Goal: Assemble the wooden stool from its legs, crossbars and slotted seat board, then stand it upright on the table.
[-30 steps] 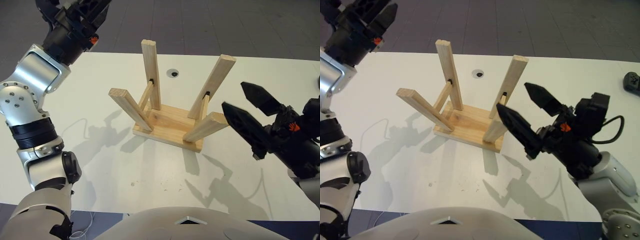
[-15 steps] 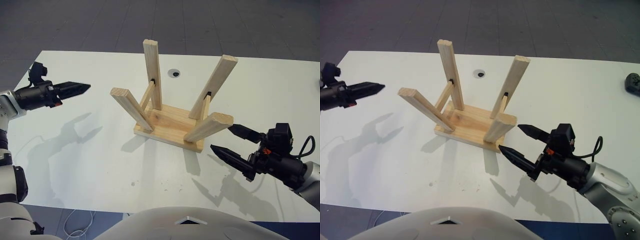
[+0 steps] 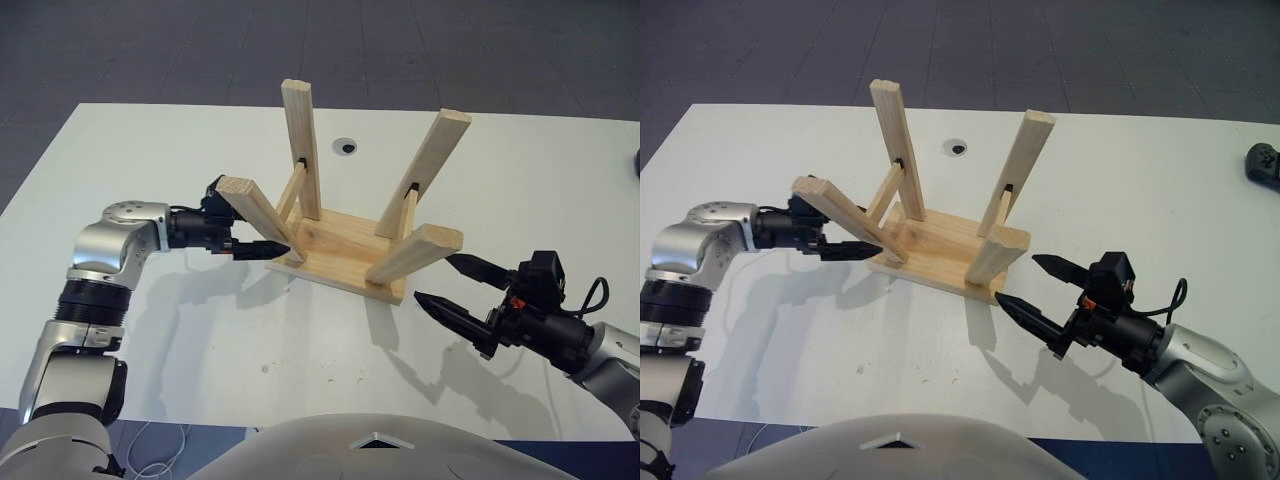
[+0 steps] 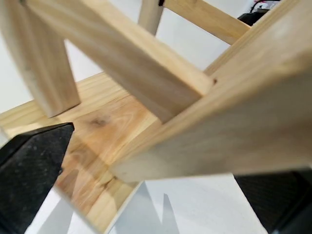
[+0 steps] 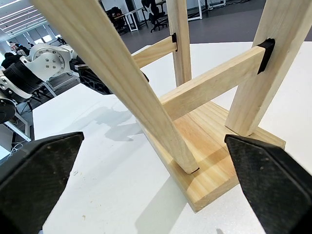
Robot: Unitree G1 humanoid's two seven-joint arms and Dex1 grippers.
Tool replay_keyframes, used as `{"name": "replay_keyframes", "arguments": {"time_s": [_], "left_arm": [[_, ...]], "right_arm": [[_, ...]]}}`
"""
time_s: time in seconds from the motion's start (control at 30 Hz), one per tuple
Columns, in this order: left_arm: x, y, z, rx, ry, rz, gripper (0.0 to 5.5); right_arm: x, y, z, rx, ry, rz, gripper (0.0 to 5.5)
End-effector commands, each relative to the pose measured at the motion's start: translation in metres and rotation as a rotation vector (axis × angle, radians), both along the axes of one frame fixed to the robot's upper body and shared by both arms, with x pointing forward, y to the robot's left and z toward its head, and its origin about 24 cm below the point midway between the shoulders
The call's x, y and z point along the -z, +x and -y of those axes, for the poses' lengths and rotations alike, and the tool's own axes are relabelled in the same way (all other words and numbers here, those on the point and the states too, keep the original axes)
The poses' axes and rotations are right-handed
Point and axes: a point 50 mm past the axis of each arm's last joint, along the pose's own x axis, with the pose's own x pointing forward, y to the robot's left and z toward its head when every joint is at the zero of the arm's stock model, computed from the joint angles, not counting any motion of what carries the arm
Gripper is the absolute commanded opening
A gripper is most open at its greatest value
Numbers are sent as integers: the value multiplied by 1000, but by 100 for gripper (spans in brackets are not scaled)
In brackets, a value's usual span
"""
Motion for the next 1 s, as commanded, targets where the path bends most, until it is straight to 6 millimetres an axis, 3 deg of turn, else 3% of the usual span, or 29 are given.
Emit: {"name": "replay_keyframes", "arguments": {"time_s": [0.03,0.17,0.43,0.77,1.0], "left_arm": [[2,-2,-10,1,57,-2,540],[10,-1,-13,6,101,-21,540],[10,-8,28,81,0,4,540],[19,-10,2,26,88,-4,365],[26,-9,10,20,77,-14,253]], "right_arm": [[1,0,1,-10,-20,-15,539],[6,2,4,3,-25,-28,539],[10,7,1,37,-28,-11,539],[19,5,13,48,-37,-62,540],[22,33,21,-26,-20,-82,540]]}}
